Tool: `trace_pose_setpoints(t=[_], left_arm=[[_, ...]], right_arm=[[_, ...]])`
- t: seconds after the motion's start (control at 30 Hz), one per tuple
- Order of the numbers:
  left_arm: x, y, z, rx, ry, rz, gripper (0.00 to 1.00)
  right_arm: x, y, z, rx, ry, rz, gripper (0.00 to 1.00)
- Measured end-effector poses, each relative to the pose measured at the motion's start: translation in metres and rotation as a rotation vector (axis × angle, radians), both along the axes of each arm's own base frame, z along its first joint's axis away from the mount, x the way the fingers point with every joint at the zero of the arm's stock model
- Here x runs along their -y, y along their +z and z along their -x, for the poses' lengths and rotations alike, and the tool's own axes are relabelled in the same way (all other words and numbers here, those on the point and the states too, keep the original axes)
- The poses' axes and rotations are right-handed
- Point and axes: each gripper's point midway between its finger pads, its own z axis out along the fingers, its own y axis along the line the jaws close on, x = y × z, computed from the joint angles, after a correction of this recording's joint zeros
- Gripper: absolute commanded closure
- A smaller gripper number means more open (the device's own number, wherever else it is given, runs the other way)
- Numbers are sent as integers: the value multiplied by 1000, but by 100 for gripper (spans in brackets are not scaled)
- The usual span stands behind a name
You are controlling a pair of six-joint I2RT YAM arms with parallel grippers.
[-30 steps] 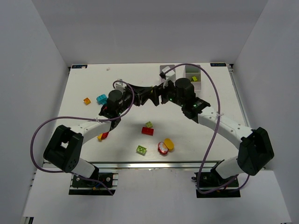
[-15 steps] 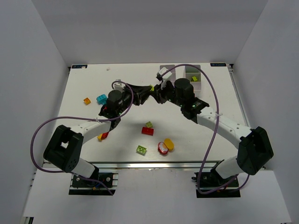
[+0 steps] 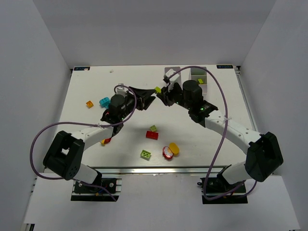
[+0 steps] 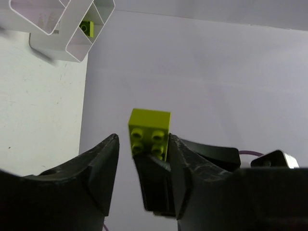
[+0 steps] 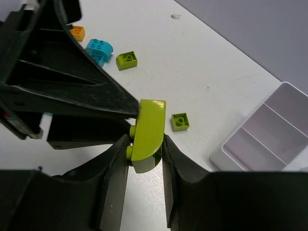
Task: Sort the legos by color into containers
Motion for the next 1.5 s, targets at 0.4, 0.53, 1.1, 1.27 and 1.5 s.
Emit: trace_pose_setpoints(t=[0.4,0.53,1.1,1.27,1.5], left_arm=[[-70,-12,-16,21,146,-222,19],[-114,-10,-18,25,232,-312,11],[-175,-50,11,-59,248,-604,2],[-178,-49,19,-54,241,-636,2],[-180,-53,24,-66,236,-663,2]], right_arm=[[117,5,-47,35,-189,48,100],[160,-16,-62,19,-239,148,100],[217,-83,-157,-170,-314,263,100],[211,-84,-179,-188,-316,232,98],[208,-95,-197,-221,-323,214,88]])
